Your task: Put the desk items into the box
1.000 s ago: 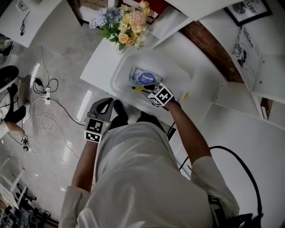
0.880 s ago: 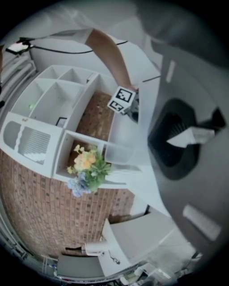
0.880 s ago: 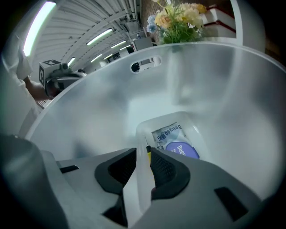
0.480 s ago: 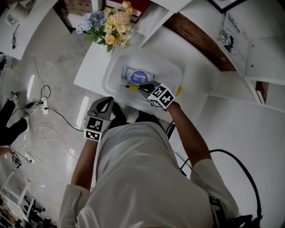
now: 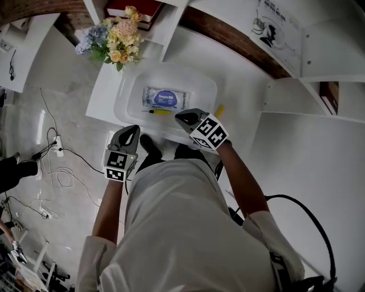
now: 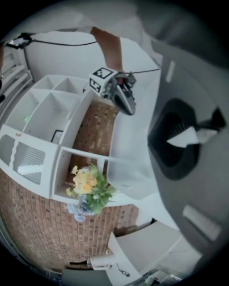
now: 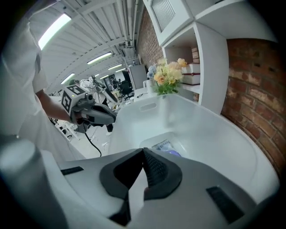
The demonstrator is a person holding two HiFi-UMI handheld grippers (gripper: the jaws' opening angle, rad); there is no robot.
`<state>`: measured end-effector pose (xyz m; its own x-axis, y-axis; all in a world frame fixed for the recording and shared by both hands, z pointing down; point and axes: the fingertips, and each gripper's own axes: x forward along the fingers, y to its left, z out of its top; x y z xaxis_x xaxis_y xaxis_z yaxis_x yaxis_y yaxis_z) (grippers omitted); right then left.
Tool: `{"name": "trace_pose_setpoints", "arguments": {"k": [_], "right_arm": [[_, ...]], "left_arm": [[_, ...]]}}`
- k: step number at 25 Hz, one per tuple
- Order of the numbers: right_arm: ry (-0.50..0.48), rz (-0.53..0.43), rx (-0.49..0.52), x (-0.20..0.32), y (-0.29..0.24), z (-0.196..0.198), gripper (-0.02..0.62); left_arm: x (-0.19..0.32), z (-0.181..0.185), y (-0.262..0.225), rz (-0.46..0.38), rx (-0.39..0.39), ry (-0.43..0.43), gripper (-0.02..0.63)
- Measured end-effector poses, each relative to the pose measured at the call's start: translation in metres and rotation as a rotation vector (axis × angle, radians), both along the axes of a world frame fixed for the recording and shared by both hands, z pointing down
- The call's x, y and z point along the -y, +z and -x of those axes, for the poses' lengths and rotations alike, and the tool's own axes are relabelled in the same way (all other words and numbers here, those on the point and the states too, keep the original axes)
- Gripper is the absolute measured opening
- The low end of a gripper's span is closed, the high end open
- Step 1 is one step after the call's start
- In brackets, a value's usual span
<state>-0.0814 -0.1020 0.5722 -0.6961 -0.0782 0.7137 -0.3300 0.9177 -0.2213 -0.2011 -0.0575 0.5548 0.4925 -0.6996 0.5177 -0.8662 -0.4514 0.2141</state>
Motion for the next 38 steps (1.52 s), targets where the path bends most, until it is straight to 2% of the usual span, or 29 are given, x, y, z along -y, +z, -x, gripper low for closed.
{"name": "trace_pose_setpoints", "arguments": {"k": [5, 12, 17, 25, 38], "right_arm": [[0.060, -0.040, 0.037, 0.002, -0.021, -0.028, 0.003], [0.197, -0.027, 0.075, 0.019, -0.034, -0.070, 0.003], [0.224, -0.025, 0.106, 0.015, -0.039, -0.095, 0.003], [0.305, 0.030, 0.203, 0.004, -0.038, -0.122, 0.003], [0.310, 0.025, 0.227, 0.001, -0.039, -0.133, 0.003]], "left_arm": [[-0.005, 0.000, -0.007, -0.005, 0.008, -0.080, 0.003], [0.001, -0.016, -0.015, -0.025, 0.004, -0.130, 0.003], [0.008, -0.037, -0.024, -0.047, -0.005, -0.119, 0.003], [0.007, -0.062, -0.030, -0.046, -0.009, -0.090, 0.003], [0.007, -0.089, -0.038, -0.068, -0.007, -0.050, 0.003]]}}
